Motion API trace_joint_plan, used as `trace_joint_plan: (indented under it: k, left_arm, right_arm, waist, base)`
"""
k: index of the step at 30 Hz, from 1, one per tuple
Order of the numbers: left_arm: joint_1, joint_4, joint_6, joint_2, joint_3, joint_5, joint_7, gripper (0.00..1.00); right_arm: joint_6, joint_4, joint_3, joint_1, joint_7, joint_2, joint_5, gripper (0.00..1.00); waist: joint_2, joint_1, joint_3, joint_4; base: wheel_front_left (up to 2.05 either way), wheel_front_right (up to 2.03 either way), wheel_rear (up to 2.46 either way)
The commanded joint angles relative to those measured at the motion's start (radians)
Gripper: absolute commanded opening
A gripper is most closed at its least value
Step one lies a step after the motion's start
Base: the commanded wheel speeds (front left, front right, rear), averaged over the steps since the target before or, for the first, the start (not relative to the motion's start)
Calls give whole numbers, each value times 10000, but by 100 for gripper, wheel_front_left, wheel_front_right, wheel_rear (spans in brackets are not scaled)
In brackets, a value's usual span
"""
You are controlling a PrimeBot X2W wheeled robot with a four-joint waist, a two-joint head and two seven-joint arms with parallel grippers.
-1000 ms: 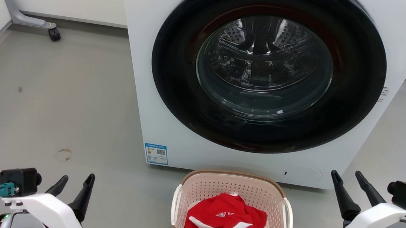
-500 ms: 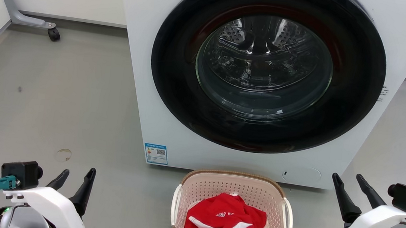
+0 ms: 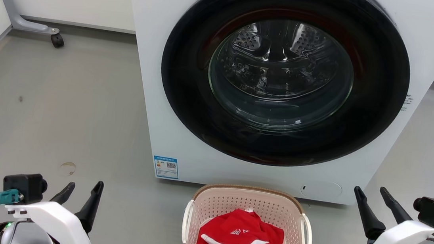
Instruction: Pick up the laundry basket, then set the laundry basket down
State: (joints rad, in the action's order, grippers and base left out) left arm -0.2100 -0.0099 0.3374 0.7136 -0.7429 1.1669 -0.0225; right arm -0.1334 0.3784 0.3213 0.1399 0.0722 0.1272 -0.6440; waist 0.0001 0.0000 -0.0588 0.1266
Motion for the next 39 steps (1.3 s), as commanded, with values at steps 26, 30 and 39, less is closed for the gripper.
trace_joint_plan:
  k: [26,30,39]
  left_arm:
    - [821,798,-705,-1449,504,863,-5,0]
    - [828,839,-818,-1561,685,1004,-6,0]
    - [855,969,-1155,-1909,1244,1411,7,0]
  right_arm:
    - [2,240,-474,-765,-299,-598,-1464,0]
    - [3,196,-584,-752,-343,-603,-1695,0]
    - [5,62,-913,-714,-475,-617,-2389,0]
  waist:
    - [-1,1,86,-199]
    - [-1,1,101,-229]
    - [-1,1,147,-320]
  base:
    - [0,0,0]
    - [0,0,0]
    - [0,0,0]
